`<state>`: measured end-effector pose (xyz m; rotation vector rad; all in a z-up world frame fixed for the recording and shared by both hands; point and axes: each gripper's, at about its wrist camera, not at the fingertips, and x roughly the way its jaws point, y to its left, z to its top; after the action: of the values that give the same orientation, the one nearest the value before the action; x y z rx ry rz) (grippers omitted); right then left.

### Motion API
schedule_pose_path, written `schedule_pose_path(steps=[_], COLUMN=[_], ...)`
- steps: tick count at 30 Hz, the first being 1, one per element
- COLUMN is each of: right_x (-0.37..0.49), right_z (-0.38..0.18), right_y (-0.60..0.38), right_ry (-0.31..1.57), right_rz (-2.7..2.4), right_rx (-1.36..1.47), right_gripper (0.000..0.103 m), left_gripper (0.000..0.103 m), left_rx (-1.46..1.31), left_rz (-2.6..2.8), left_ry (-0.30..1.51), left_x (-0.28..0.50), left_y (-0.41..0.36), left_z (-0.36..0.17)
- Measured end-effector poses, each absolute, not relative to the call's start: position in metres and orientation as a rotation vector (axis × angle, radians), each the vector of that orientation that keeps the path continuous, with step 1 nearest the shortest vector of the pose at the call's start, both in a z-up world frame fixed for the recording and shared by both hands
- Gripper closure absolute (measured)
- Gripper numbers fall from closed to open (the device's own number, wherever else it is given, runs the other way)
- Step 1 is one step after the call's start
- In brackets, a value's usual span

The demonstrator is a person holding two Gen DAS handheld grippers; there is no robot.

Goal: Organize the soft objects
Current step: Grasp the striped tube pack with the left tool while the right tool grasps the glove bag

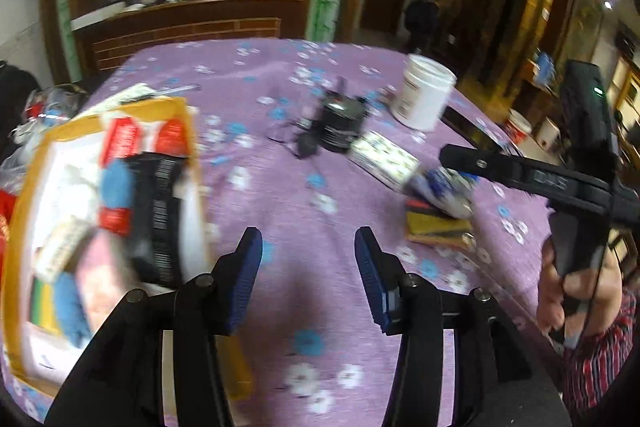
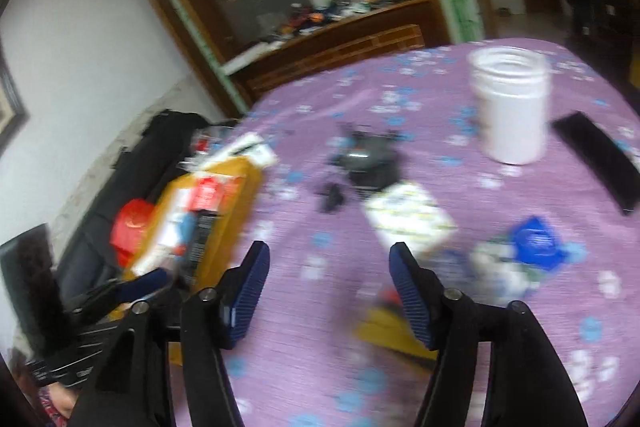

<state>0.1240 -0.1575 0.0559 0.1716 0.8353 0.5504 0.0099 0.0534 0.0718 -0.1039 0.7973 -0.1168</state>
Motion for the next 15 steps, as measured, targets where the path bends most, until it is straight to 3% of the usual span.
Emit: schedule_pose_path(steps=[11, 15], right_x=[0.136, 0.141], right_z=[0.013, 0.001], right_y=[-0.17, -0.173], right_ry=[0.92, 0.953], right_rz=[0.488, 0.437], right_rx=[0.116, 0.088], right_gripper=[0.036, 0.041], left_gripper=[0.057, 0.057], left_rx=[-0.083, -0.105], left_rz=[-0.149, -0.143], left_ry=[0.859, 0.87], left_x=[0.01, 0.011], left_y=[0.024, 0.03], left_z=[0.052, 0.048])
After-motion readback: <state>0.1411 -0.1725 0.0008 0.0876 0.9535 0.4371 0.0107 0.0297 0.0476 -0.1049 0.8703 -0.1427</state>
